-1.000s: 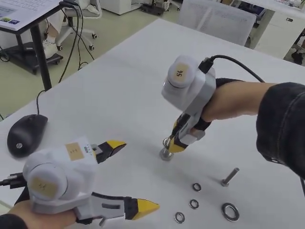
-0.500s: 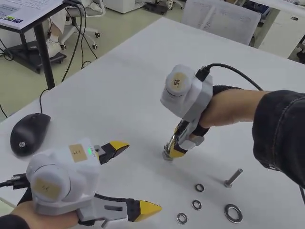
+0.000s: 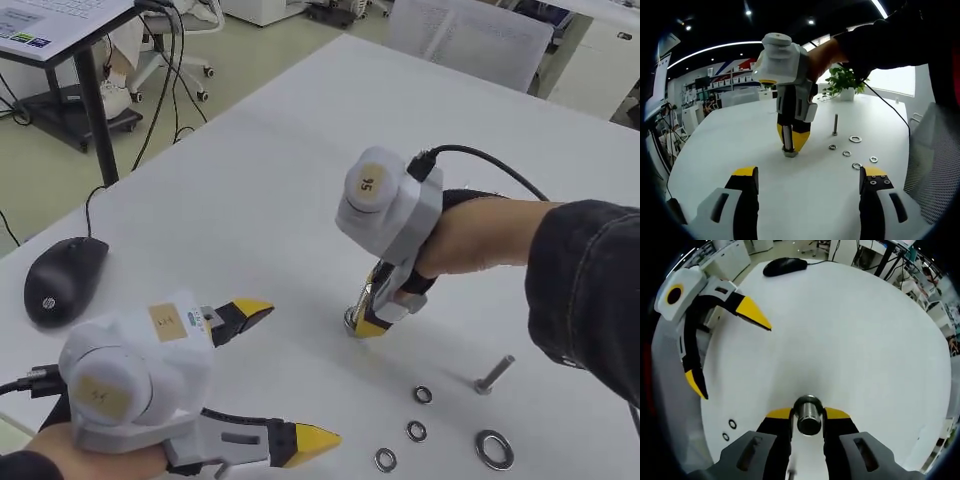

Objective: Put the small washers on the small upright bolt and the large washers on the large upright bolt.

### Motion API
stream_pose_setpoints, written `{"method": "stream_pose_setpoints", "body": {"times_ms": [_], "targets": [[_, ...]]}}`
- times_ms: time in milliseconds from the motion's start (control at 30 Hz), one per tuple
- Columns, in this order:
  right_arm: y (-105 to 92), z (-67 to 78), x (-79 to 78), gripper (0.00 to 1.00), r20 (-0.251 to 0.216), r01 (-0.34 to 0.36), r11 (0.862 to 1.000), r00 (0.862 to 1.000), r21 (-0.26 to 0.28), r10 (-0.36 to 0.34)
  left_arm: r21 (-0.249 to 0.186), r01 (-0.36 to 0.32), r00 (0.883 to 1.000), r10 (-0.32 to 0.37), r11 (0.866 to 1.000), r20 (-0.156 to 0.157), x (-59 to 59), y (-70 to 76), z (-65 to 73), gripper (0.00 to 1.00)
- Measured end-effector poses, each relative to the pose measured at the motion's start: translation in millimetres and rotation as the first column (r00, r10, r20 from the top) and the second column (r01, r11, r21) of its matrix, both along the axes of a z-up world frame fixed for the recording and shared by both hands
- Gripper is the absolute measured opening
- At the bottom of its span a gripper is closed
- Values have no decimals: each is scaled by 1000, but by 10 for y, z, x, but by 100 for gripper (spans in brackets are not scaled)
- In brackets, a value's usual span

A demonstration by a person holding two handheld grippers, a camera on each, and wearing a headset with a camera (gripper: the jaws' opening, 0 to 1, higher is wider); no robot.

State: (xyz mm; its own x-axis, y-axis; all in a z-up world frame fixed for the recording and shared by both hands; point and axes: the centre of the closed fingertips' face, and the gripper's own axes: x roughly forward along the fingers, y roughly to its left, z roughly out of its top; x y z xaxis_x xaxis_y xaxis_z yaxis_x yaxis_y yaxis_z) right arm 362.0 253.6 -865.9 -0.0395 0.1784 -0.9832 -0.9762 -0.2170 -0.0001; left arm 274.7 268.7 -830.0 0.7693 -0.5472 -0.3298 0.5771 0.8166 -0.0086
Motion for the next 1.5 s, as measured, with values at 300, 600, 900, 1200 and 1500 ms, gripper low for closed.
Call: {"method": "stream_pose_setpoints", "body": {"times_ms": [300, 600, 900, 1200, 1500], "targets": [[-16, -1, -5, 25, 0, -12, 1000, 1000, -8, 12, 1, 3, 1000, -3, 1000, -2, -14, -1, 6, 82], [-67, 51, -11, 29, -2, -7, 1000, 1000, 5, 7, 2, 3, 1000, -3, 1000, -2, -15, -5, 13, 81], [-184, 199, 80, 29, 22, 33, 999, 999, 34, -34, 8, 13, 1000, -13, 1000, 1, 14, -18, 47, 81], [-330, 346, 47, 28, 38, 71, 995, 997, 67, -73, 11, 27, 1000, -27, 1000, 1, 28, -37, 59, 81], [-500, 468, -34, 28, 43, 96, 989, 994, 110, -101, 11, 34, 999, -34, 999, 1, 46, -49, 64, 81]]}}
